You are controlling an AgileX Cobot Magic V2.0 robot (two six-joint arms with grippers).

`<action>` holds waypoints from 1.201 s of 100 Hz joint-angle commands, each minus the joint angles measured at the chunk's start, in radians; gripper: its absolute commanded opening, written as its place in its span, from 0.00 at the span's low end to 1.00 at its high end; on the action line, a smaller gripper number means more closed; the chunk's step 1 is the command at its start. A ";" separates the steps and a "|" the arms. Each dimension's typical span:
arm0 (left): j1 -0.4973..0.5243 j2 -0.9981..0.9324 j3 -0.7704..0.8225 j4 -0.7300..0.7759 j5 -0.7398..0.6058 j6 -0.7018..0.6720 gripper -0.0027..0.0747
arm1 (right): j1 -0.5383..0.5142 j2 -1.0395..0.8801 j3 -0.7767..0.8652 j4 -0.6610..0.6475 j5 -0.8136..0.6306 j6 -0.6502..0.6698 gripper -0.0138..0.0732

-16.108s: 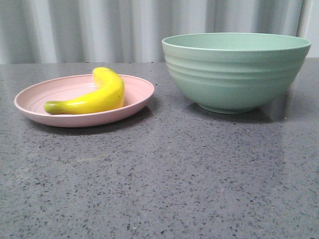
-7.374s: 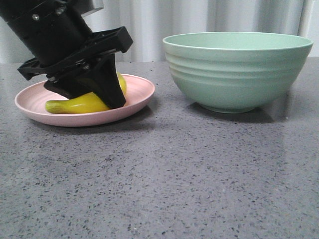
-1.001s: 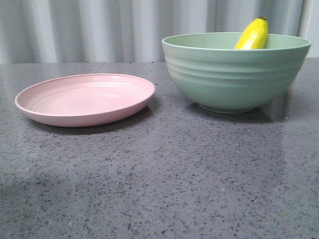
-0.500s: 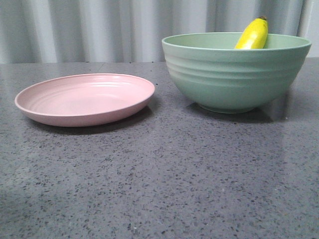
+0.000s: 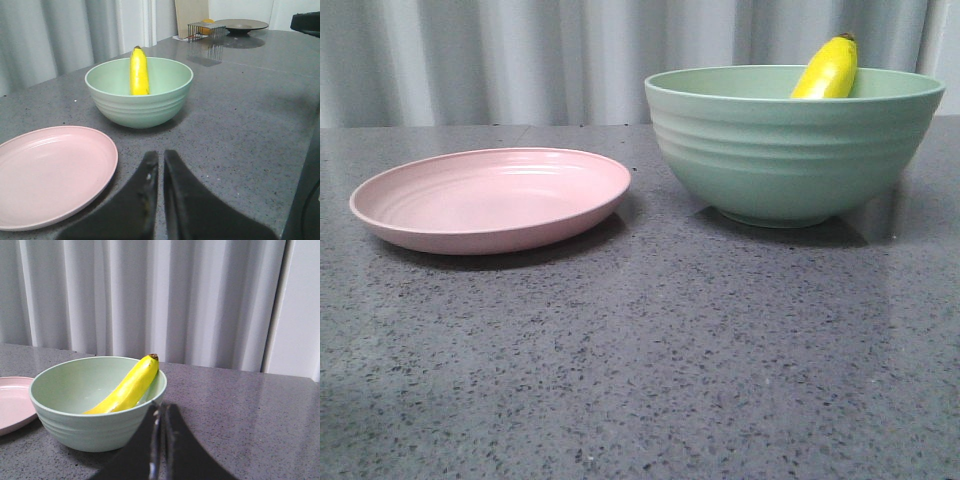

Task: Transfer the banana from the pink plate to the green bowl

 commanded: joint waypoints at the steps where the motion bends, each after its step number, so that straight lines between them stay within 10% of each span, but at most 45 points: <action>1: -0.002 0.008 -0.007 0.018 -0.075 -0.012 0.01 | -0.001 -0.014 -0.020 -0.010 -0.072 -0.012 0.07; 29: 0.168 0.006 0.062 0.028 -0.130 -0.012 0.01 | -0.001 -0.014 -0.020 -0.010 -0.072 -0.012 0.07; 62: 0.557 0.006 0.288 -0.085 -0.606 0.218 0.01 | -0.001 -0.014 -0.020 -0.010 -0.072 -0.012 0.07; 105: 0.859 -0.121 0.465 -0.354 -0.745 0.431 0.01 | -0.001 -0.014 -0.020 -0.010 -0.072 -0.012 0.07; 120: 0.943 -0.199 0.462 -0.355 -0.590 0.431 0.01 | -0.001 -0.014 -0.020 -0.010 -0.072 -0.012 0.07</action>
